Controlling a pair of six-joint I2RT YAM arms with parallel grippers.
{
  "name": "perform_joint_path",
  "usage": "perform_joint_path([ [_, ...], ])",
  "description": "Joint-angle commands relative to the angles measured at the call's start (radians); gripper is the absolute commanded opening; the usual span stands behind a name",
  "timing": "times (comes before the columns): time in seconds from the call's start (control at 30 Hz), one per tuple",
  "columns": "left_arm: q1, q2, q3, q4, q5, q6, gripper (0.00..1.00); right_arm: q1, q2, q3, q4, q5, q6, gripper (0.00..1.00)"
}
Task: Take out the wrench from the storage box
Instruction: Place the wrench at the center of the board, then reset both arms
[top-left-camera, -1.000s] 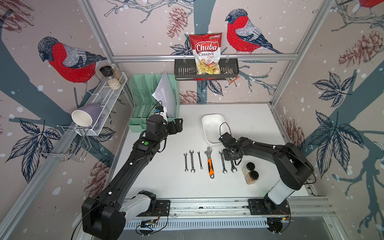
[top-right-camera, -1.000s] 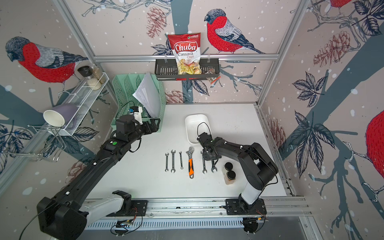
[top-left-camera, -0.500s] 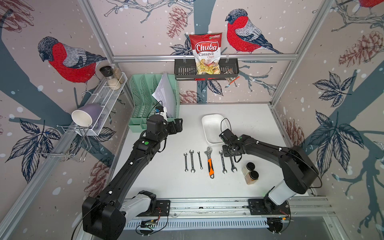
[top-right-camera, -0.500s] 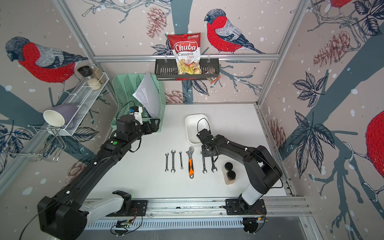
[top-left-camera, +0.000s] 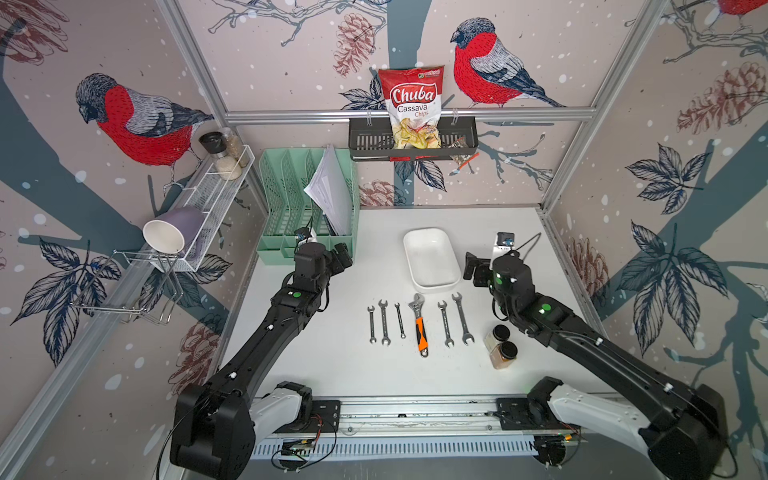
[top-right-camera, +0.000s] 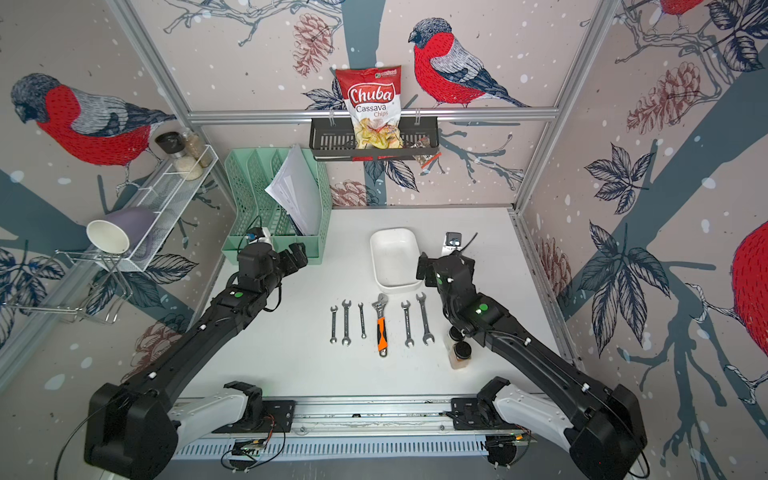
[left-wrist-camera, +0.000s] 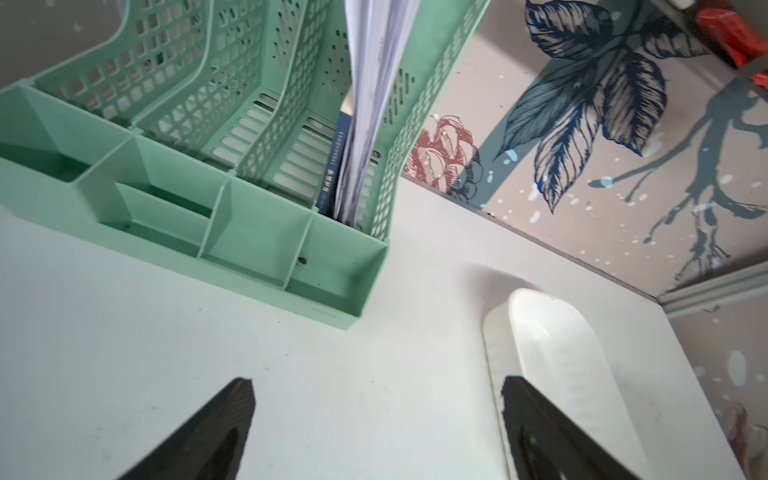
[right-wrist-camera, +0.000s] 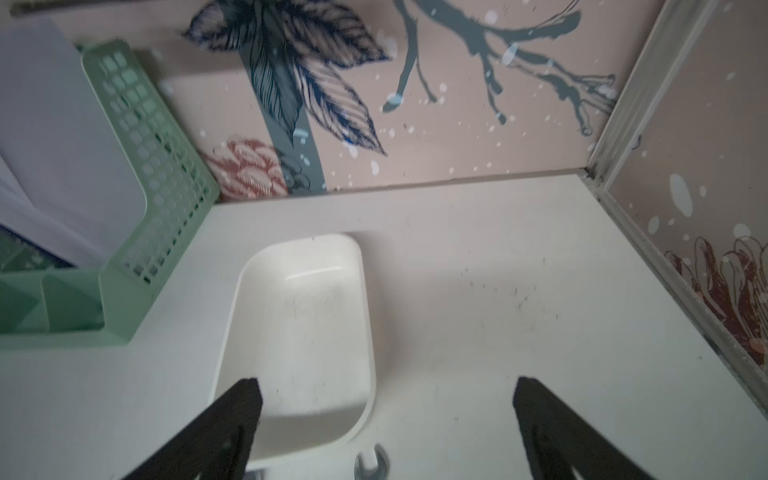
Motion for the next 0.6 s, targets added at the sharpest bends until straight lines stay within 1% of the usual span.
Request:
perform_joint_path([
  [0.0, 0.004, 0.001, -0.033, 0.141, -0.134, 0.092, 0.97, -0.078, -0.082, -0.165, 0.516, 0.042, -0.243, 1.00],
  [0.03, 0.005, -0.004, -0.062, 0.177, -0.166, 0.129, 0.97, -0.110, -0.098, -0.222, 0.597, 0.041, -0.263, 1.00],
  [0.07, 0.004, -0.018, -0.115, 0.258, -0.201, 0.180, 0.97, -0.164, -0.113, -0.280, 0.682, 0.036, -0.265, 1.00],
  [0.1, 0.005, -0.027, -0.160, 0.325, -0.223, 0.224, 0.97, -0.212, -0.121, -0.313, 0.710, 0.013, -0.267, 1.00],
  [0.17, 0.006, -0.026, -0.240, 0.438, -0.251, 0.327, 0.97, -0.333, -0.114, -0.359, 0.722, -0.061, -0.252, 1.00],
  [0.2, 0.009, -0.014, -0.260, 0.472, -0.256, 0.367, 0.96, -0.384, -0.098, -0.379, 0.736, -0.076, -0.240, 1.00],
  [0.27, 0.023, 0.025, -0.301, 0.534, -0.243, 0.441, 0.96, -0.447, -0.066, -0.405, 0.739, -0.093, -0.243, 1.00],
  [0.33, 0.052, 0.072, -0.332, 0.596, -0.198, 0.492, 0.96, -0.481, -0.020, -0.438, 0.782, -0.103, -0.245, 1.00],
  [0.43, 0.118, 0.140, -0.389, 0.717, -0.101, 0.530, 0.95, -0.495, 0.091, -0.476, 0.871, -0.069, -0.227, 1.00],
  [0.5, 0.171, 0.176, -0.427, 0.804, -0.046, 0.495, 0.95, -0.495, 0.174, -0.483, 0.921, -0.059, -0.200, 1.00],
  [0.57, 0.210, 0.206, -0.464, 0.901, 0.002, 0.496, 0.95, -0.493, 0.228, -0.501, 0.956, -0.071, -0.180, 1.00],
])
